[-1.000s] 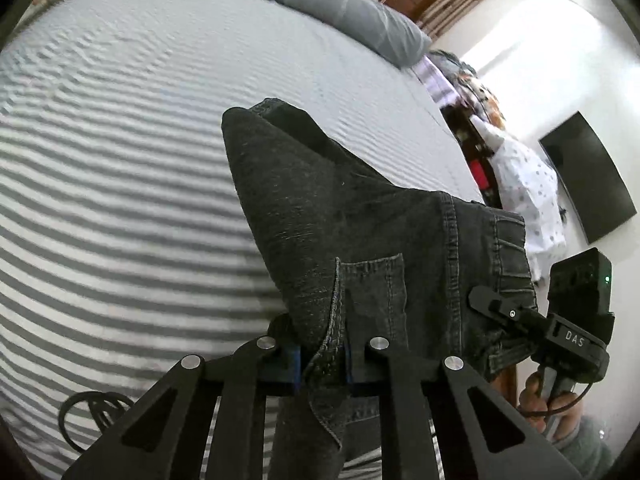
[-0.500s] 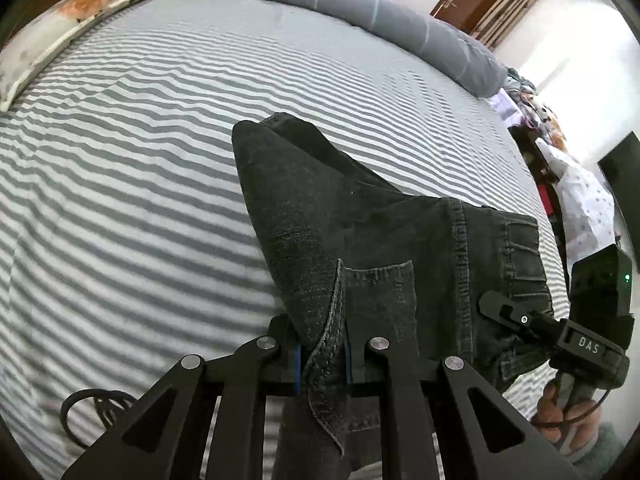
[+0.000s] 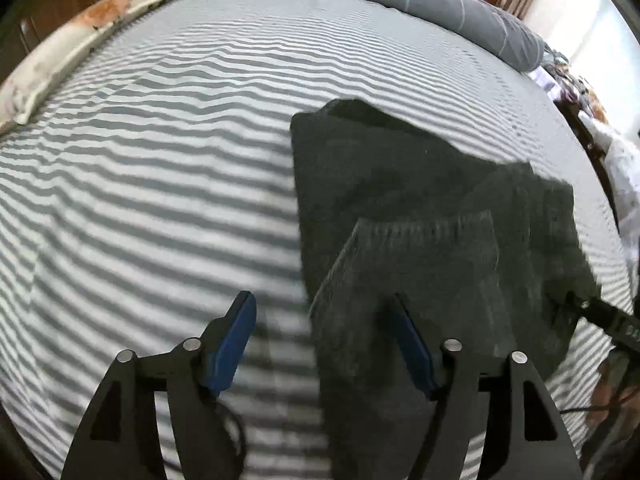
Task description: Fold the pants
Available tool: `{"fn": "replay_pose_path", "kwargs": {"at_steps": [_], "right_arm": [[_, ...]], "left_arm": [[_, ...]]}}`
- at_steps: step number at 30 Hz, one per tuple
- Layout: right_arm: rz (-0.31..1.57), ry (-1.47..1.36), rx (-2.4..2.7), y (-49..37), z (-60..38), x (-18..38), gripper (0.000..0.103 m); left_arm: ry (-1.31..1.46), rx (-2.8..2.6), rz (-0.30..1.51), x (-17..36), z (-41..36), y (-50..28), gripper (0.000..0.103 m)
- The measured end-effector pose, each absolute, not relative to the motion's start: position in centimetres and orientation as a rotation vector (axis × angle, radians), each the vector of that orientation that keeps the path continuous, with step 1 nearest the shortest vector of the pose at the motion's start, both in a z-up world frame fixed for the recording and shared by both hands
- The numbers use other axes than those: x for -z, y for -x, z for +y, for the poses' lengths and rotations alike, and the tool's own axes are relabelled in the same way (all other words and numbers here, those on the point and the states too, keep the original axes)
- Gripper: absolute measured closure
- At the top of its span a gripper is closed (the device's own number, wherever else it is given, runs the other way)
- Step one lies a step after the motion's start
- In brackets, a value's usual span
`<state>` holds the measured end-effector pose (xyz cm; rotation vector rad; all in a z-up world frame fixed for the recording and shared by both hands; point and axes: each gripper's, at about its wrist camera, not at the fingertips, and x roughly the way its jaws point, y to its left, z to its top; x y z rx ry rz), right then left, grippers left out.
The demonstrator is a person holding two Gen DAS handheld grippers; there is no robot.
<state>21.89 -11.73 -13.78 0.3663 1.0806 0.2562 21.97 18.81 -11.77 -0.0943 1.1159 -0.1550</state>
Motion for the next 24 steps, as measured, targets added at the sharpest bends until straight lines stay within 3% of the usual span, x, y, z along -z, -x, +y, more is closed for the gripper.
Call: {"fn": "replay_pose_path", "kwargs": {"at_steps": [8, 14, 24], "right_arm": [[1.068, -0.286, -0.174, -17.9, -11.3, 14.2, 0.026], [0.993, -0.182, -0.130, -16.0, -9.3, 9.3, 0.025], [0.877, -0.102, -0.055, -8.5, -5.3, 3.7, 0.008]], "left_arm": [[0.075, 0.099, 1.072, 11.6, 19.1, -18.0, 0.030], [0.014, 0.060, 1.020, 8.4, 17.3, -14.4, 0.030], [0.011, 0.043, 0.923, 4.0, 17.7, -8.1, 0.025]]}}
